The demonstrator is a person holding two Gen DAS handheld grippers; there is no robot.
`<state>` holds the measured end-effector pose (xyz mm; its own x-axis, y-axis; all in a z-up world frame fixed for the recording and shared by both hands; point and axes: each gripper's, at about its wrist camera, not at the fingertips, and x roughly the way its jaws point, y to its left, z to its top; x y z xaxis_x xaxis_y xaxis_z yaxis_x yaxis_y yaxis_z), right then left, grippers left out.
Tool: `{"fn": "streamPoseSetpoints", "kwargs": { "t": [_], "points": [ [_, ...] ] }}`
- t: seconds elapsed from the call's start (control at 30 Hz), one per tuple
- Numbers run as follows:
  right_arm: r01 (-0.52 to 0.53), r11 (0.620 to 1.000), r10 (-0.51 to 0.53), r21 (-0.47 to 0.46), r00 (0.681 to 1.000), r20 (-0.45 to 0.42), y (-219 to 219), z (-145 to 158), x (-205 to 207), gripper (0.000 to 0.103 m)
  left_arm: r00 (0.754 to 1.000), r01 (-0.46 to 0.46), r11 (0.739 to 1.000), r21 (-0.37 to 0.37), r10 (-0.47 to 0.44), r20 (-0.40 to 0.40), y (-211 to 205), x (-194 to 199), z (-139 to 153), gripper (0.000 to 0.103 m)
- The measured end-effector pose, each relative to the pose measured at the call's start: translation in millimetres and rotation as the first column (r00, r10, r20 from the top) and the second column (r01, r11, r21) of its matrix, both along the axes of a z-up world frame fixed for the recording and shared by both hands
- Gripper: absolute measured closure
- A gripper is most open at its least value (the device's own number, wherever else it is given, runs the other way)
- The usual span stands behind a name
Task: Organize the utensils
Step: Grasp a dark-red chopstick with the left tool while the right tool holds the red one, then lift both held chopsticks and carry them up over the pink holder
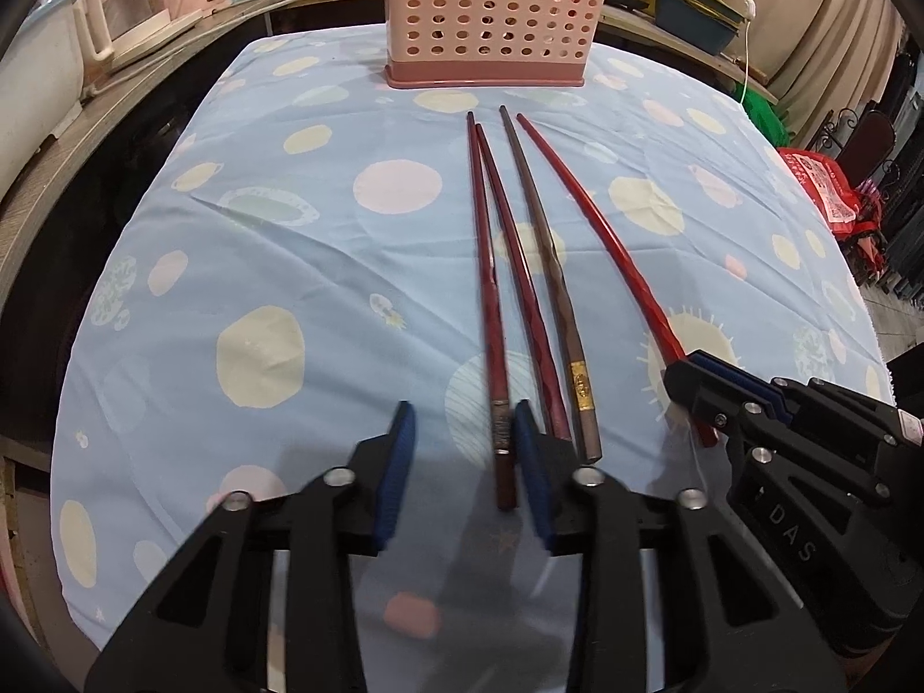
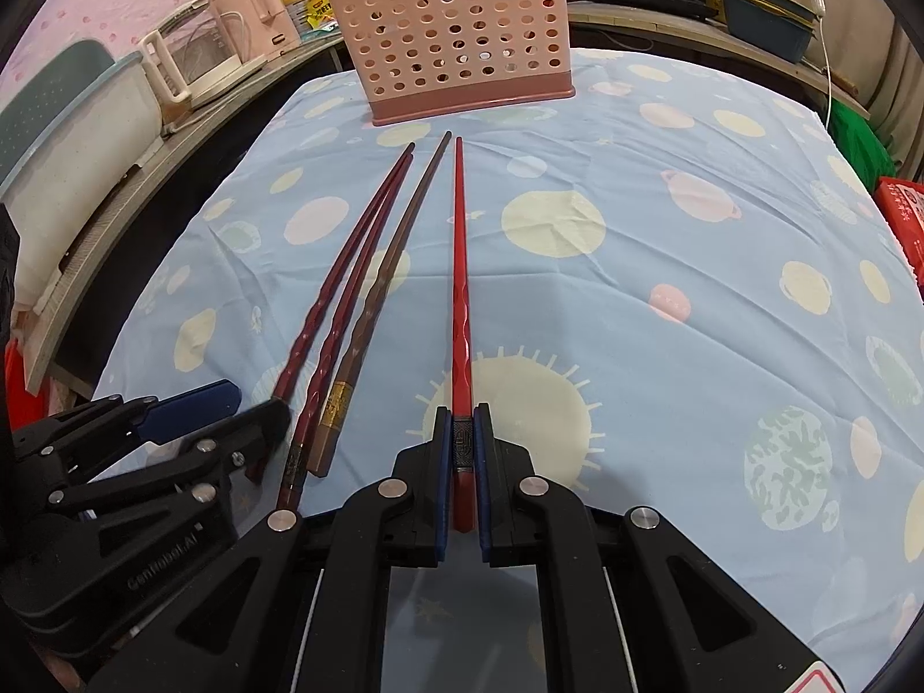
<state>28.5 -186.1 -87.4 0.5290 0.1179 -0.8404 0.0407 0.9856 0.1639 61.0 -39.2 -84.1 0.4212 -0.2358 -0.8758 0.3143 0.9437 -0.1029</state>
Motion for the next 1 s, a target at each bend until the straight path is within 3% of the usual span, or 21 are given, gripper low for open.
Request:
{"fn": "streamPoseSetpoints", "kwargs": {
  "t": [0.1,0.13,0.6,1.0],
  "points": [
    [-0.001,1.000,0.001,0.000,1.000,0.005,1.1,1.8,-1.7,0.096,1.000,0.006,1.000,-0.026,-0.007,-0.017,3.6,0.4,0.8,0.095],
    [-0.001,1.000,0.001,-0.001,1.000,0.009,1.4,3.3,-2.9,0.096,1.000,0.007,1.000,-0.029,-0.007,-0.018,4.4,0.1,1.3,0.096],
    [0.026,0.999,-0.030,0.036,0.990,0.139,-8.5,61.4,-25.2,0.096,0.996,-0.025,0.996,-0.090,0.032,0.080,28.3,-10.3,51.4,0.096],
    [0.047,0.997,-0.061,0.053,0.948,0.313,-35.1,151.2,-4.4,0.096,0.970,-0.040,0.989,-0.144,0.074,0.234,37.2,15.2,126.4,0.096]
  ]
}}
